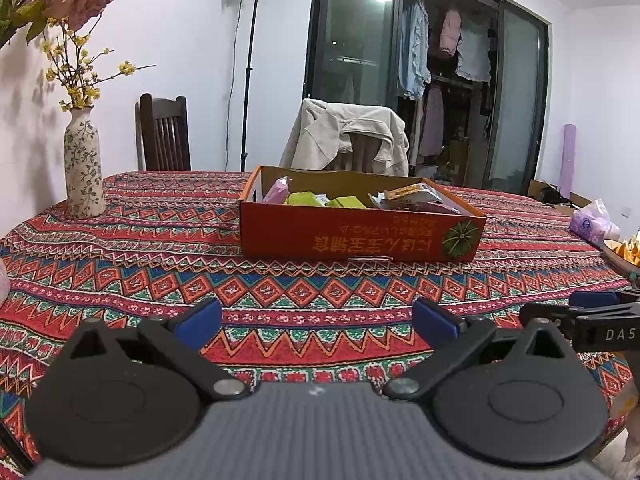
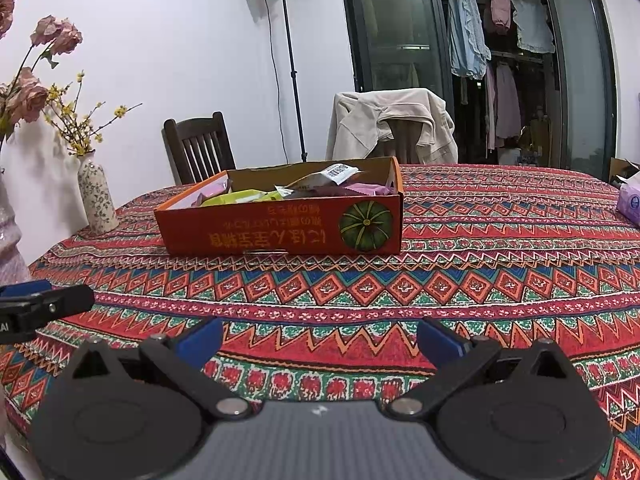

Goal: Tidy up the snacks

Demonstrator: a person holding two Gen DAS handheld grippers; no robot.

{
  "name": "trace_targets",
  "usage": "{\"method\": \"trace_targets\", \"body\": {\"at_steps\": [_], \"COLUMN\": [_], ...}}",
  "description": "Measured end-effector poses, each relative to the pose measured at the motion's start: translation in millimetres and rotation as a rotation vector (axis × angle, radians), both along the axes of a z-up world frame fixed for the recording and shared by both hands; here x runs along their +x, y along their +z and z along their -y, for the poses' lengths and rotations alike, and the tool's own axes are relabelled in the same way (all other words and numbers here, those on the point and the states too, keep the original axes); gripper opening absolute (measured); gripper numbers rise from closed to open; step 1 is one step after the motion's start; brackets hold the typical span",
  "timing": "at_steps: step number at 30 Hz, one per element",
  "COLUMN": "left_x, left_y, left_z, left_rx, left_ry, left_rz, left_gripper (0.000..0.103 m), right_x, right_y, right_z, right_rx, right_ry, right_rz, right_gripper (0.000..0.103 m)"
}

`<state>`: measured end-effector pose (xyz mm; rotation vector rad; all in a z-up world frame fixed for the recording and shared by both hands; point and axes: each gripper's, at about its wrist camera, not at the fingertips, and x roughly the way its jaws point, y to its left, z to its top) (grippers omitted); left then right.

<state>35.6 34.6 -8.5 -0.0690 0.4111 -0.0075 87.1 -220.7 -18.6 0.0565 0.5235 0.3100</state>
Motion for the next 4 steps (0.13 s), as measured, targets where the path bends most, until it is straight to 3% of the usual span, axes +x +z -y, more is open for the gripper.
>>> {"method": "trace_targets", "body": {"at_steps": [4], "left_x": [-2.0], "left_y": [1.4], "left_z": [0.3], "left_rx": [0.002], "left_ry": [0.004], "left_rz": [0.019], "left_gripper": [0.103], "right_x": [-0.2], "right_y": [-2.9], "right_z": [0.2], "right_rx": [0.0], "right_ry": [0.0], "right_rz": [-0.005], "right_gripper": [0.103]}}
